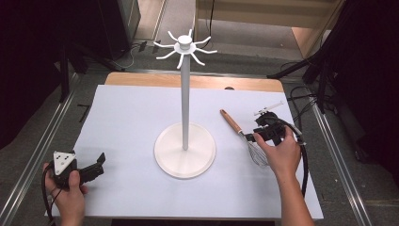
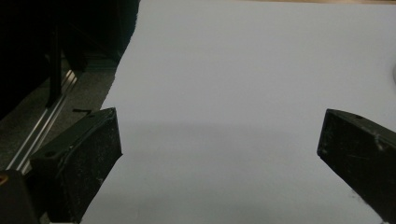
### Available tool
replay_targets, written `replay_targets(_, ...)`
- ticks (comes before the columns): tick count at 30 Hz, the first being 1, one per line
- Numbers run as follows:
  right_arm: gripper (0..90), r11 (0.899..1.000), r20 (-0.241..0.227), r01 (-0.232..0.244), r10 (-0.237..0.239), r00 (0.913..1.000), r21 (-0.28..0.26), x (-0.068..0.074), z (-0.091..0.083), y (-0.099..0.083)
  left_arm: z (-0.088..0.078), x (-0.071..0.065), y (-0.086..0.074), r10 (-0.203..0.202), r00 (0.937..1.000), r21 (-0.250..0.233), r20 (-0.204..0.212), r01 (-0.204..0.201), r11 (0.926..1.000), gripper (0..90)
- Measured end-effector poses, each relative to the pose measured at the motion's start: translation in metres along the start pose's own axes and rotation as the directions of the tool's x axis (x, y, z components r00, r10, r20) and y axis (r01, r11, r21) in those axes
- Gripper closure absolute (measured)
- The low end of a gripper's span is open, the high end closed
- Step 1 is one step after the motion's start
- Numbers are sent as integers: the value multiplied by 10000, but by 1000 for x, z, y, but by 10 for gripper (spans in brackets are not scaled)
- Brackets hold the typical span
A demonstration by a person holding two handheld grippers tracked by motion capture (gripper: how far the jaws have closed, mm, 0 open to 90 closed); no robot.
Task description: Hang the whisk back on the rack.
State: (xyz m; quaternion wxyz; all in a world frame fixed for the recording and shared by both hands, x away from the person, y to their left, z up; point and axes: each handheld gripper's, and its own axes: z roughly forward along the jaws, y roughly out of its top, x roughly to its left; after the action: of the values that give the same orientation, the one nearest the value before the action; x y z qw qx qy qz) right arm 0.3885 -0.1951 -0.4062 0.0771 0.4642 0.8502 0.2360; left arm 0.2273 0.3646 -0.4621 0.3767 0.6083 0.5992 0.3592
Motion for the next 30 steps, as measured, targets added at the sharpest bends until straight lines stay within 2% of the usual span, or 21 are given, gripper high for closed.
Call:
replay_targets(10,545,9987,-40,114,-112,9999,487,5,11,21,0,-1,0,83,10000,23,-23,-82,10000,2)
replay_targets(14,547,9960,-2,171,-172,9999,881,6,17,32,1,-1,0,125,9999,46,-11,-125,9999,2)
replay_targets(20,548,9942,-20,206,-205,9998,1052,8,24,44,1,-2,0,157,9999,51,-27,-156,9999,2)
replay_targets(22,548,9900,19,366,-372,9993,1364,10,30,52,1,-2,0,177,9998,50,-21,-177,9998,2)
replay_targets(27,554,9858,20,283,-290,9996,1654,12,39,60,1,-2,0,251,9997,93,-27,-251,9996,2)
replay_targets(30,552,9784,330,272,-347,9989,2050,12,49,66,1,-2,0,244,9997,89,-17,-244,9997,2)
